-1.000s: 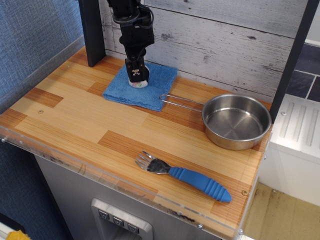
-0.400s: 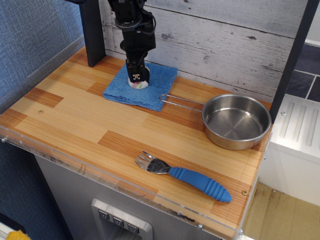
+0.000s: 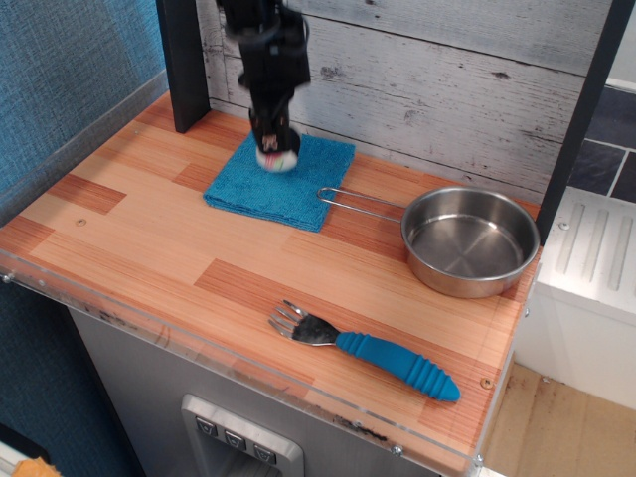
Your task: Pick up the sushi and place it on the left of the blue fork
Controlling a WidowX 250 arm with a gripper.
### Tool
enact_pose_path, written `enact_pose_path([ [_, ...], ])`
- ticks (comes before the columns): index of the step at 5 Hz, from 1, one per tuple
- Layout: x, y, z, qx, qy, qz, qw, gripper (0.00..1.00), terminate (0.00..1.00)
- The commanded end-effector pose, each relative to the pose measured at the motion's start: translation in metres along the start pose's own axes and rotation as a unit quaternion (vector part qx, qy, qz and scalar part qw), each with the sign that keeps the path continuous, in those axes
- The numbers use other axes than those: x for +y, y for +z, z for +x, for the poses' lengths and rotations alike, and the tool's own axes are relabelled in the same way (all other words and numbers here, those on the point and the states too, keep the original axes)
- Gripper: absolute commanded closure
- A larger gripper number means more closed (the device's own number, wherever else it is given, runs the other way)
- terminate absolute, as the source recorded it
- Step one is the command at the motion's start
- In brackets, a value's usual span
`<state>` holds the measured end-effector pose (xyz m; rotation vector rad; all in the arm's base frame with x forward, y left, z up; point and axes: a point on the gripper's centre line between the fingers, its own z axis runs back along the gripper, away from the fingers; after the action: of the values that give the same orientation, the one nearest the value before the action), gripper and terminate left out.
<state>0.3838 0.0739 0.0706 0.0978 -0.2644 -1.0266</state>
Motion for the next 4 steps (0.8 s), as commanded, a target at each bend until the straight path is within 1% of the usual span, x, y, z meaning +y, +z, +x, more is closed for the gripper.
enact_pose_path([
  [1, -0.011, 0.070, -0.007, -0.042, -0.007, 0.057, 0.9974, 1.00, 0.00],
  [2, -0.044, 0.083, -0.011, -0.055, -0.039, 0.042, 0.9969, 1.00, 0.00],
  [3, -0.074, 0.083, -0.016, -0.064, -0.052, 0.020, 0.9965, 1.00, 0.00],
  [4, -0.102, 0.068, -0.025, -0.052, -0.056, -0.012, 0.9970, 1.00, 0.00],
])
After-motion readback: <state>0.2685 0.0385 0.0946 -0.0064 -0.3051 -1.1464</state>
